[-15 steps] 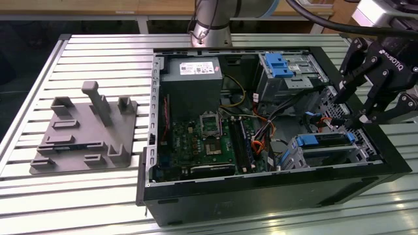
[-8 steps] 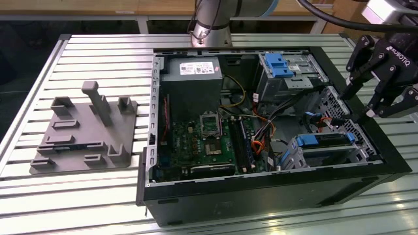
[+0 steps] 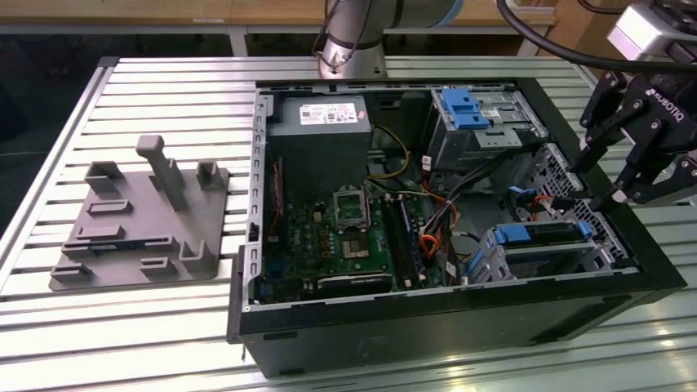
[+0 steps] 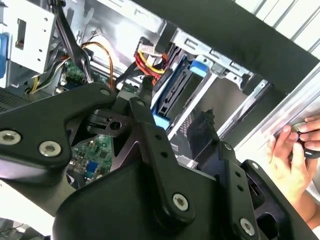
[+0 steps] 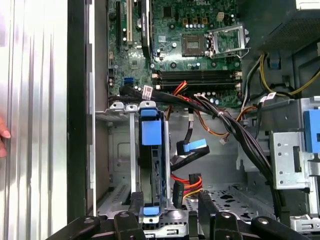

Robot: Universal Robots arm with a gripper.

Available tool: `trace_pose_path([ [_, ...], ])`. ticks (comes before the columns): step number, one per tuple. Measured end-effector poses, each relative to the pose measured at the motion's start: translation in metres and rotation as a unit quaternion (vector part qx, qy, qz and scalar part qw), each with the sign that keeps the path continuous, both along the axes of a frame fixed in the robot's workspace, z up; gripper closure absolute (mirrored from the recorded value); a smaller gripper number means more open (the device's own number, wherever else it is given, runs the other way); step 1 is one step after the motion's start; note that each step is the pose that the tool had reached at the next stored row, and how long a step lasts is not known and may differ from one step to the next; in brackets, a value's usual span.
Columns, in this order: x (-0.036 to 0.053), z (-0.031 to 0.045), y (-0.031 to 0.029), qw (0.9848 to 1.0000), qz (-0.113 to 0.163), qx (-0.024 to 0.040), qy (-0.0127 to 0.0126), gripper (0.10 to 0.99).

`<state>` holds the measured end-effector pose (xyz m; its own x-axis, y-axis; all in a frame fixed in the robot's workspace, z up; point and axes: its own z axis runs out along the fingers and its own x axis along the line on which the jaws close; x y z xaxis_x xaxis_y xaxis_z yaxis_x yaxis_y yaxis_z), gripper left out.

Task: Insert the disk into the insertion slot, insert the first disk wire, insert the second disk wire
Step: 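Insert the first disk wire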

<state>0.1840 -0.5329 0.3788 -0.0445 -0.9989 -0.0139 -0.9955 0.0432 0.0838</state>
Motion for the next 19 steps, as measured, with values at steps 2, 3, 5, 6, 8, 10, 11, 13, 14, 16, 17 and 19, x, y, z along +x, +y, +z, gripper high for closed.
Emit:
trace_pose_path([
  [2, 0.0036, -0.0020, 0.0000, 1.0000, -0.001, -0.0005, 0.0008, 0.533],
  [3, 0.0047, -0.0029, 0.0002, 1.0000, -0.002, -0.0011, 0.0013, 0.533],
  [5, 0.0046, -0.0041, 0.0008, 1.0000, -0.003, -0.0041, 0.0016, 0.533],
  [6, 0.0046, -0.0046, 0.0012, 1.0000, -0.004, -0.0049, 0.0016, 0.545],
  [8, 0.0047, -0.0054, 0.0039, 1.0000, -0.005, -0.0063, 0.0016, 0.608],
  [10, 0.0047, -0.0062, 0.0082, 1.0000, -0.006, -0.0073, 0.0016, 0.725],
  [11, 0.0046, -0.0068, 0.0106, 0.9999, -0.006, -0.0077, 0.0017, 0.725],
  [13, 0.0046, -0.0084, 0.0120, 0.9999, -0.006, -0.0089, 0.0018, 0.792],
  [14, 0.0046, -0.0097, 0.0120, 0.9999, -0.006, -0.0094, 0.0019, 0.792],
  [16, 0.0046, -0.0125, 0.0121, 0.9999, -0.006, -0.0105, 0.0020, 0.792],
  [17, 0.0046, -0.0139, 0.0124, 0.9999, -0.006, -0.0113, 0.0020, 0.792],
  [19, 0.0046, -0.0151, 0.0132, 0.9999, -0.006, -0.0123, 0.0020, 0.792],
])
